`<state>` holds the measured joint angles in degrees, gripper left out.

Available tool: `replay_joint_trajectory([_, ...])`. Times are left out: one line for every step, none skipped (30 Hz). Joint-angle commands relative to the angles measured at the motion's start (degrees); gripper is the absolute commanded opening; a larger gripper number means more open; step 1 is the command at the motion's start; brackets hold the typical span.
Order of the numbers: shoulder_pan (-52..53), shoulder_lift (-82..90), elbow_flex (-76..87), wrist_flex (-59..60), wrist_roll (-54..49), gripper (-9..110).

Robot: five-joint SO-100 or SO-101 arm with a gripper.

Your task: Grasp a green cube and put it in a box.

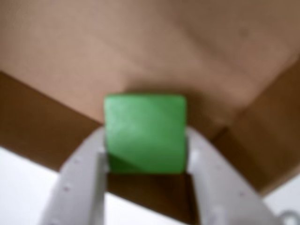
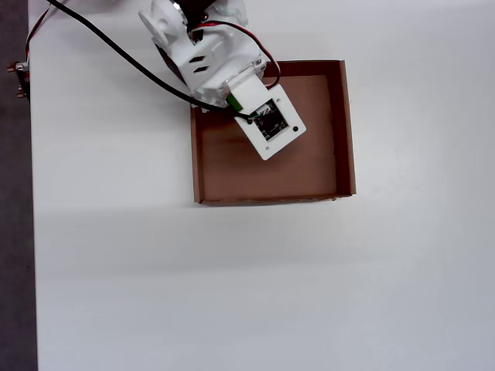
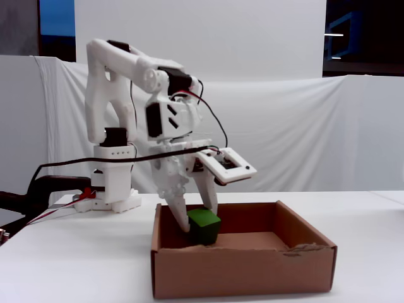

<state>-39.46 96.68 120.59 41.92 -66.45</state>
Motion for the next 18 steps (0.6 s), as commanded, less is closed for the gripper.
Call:
replay_joint_trajectory([-0.4, 0.2, 0.0, -1.1, -0.4, 15])
replay_joint_trajectory([-0.4, 0.2, 0.3, -1.3, -0.4, 15])
replay_joint_trajectory([-0.4, 0.2, 0.4, -1.6, -0.4, 16])
replay_joint_trajectory([-0.4, 0.2, 0.6, -1.8, -0.4, 16])
replay_joint_trajectory([-0.4, 0.2, 0.8, -2.2, -0.4, 17])
replay_joint_trajectory([-0.4, 0.2, 1.0, -2.4, -0.4, 17])
replay_joint_trajectory([-0.4, 0.2, 1.1, -2.5, -0.4, 18])
replay_joint_trajectory([-0.4, 0.2, 1.2, -2.5, -0.4, 19])
replay_joint_trajectory([-0.4, 0.4, 1.3, -2.6, -0.4, 20])
replay_joint_trajectory([-0.4, 0.4, 1.4, -2.7, -0.4, 20])
replay_joint_trajectory([-0.4, 0.6, 1.5, -2.7, -0.4, 21])
replay_joint_trajectory([-0.4, 0.8, 1.5, -2.7, -0.4, 21])
replay_joint_trajectory([-0.4, 1.1, 1.5, -2.5, -0.4, 21])
replay_joint_trajectory([-0.4, 1.6, 1.5, -2.2, -0.4, 22])
replay_joint_trajectory([-0.2, 2.2, 1.5, -1.7, -0.3, 22])
replay_joint_trajectory([0.1, 3.0, 1.5, -1.1, -0.3, 22])
replay_joint_trajectory([0.4, 4.1, 1.5, -0.2, -0.4, 22])
replay_joint_trajectory([0.7, 5.3, 1.5, 0.5, -0.3, 22])
